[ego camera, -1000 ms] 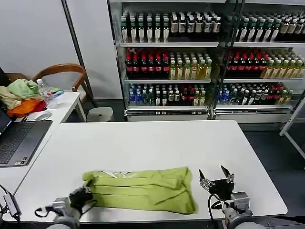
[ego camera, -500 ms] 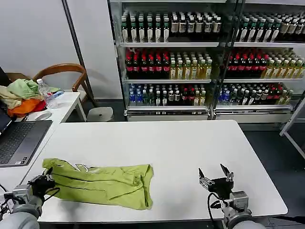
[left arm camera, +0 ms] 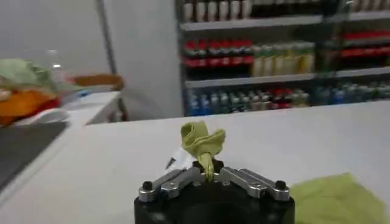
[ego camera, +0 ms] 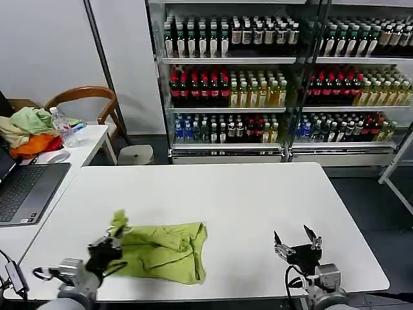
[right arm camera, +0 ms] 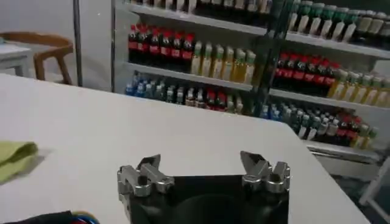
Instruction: Fold and organize the clothes.
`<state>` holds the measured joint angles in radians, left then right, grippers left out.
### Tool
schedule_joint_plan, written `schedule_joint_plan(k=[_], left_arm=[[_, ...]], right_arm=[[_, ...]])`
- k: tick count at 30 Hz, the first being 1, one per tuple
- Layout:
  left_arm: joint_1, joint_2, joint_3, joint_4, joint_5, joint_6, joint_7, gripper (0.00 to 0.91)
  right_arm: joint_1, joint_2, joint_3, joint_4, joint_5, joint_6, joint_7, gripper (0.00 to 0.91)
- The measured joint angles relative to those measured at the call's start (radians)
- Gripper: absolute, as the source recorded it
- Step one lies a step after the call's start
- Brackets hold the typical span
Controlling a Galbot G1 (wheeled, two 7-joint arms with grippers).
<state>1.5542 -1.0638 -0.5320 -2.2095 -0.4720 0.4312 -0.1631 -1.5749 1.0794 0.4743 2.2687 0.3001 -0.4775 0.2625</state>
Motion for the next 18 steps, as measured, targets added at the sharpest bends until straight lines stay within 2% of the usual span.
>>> schedule_joint_plan(k=[8,15,16,17,18], left_arm=[[-0.055,-0.049,0.167,0.035,0.066,-0.011,0.049,0.040],[-0.120,-0.065,0.249,0.089,0.081,-0.009,0.058,0.040],[-0.129,-0.067,0.259,0.098,0.081,-0.008,0.059,0.121],[-0.137,-0.069,0.268,0.105,0.081,-0.008,0.059,0.282],[-0.146,-0.072,0.276,0.113,0.081,-0.008,0.059,0.826]], right_arm=[[-0.027,-0.012,0.030,0.008,-0.002,0.003,0.000,0.907],[-0.028,-0.014,0.031,0.000,-0.006,0.003,0.000,0.907],[-0.027,-0.014,0.031,-0.002,-0.006,0.003,0.000,0.907],[-0.026,-0.014,0.030,-0.002,-0.006,0.003,0.000,0.907],[-0.026,-0.014,0.030,-0.003,-0.006,0.003,0.000,0.907]])
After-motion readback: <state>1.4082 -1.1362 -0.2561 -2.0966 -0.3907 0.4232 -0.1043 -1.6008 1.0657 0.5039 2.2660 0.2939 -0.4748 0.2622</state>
